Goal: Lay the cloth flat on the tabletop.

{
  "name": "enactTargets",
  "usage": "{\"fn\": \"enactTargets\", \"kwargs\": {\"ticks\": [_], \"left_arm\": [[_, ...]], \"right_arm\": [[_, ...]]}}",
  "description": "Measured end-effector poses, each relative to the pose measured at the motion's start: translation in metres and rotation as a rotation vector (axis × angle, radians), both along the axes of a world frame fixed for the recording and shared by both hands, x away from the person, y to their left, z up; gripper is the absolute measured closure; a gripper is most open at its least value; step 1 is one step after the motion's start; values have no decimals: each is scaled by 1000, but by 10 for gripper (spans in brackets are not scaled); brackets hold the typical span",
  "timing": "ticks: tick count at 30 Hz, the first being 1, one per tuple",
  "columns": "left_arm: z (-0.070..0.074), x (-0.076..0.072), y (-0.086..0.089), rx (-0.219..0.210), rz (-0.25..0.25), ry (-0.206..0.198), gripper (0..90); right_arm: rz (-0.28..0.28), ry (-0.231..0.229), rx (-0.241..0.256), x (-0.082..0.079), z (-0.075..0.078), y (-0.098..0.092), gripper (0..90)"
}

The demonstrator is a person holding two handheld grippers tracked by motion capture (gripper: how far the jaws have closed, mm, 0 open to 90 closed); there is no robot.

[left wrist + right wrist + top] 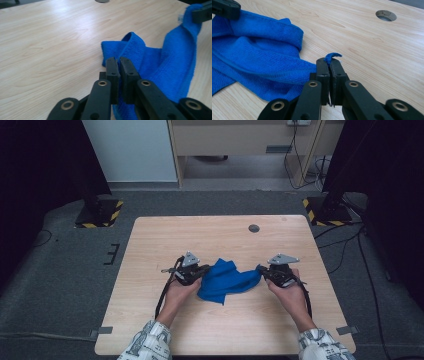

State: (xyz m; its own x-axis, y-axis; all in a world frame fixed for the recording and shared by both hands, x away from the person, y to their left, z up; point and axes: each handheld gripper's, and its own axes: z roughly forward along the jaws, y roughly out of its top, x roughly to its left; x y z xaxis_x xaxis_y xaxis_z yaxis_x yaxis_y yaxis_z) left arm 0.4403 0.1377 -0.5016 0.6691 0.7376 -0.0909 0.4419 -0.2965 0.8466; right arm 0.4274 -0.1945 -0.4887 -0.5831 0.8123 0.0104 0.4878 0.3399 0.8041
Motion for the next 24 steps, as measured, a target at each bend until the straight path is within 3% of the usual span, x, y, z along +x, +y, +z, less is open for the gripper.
{"fn": "enactTargets", "kwargs": {"ticks": [4, 12, 20, 23, 24], "left_arm": [[2, -1, 7, -6, 30, -12, 870], [0, -3, 19, 9, 58, 13, 876], [-1, -12, 16, 34, 37, 24, 880], [-9, -15, 16, 44, 26, 57, 878], [-14, -16, 15, 66, 18, 65, 876]], "right_arm": [[-7, -4, -2, 0, 1, -6, 880], [-55, -10, 0, 0, 1, -25, 882], [-78, -17, 10, -2, 0, -35, 884], [-62, -5, 10, -5, -4, -34, 883], [-51, -2, 1, -8, -9, -33, 883]]}}
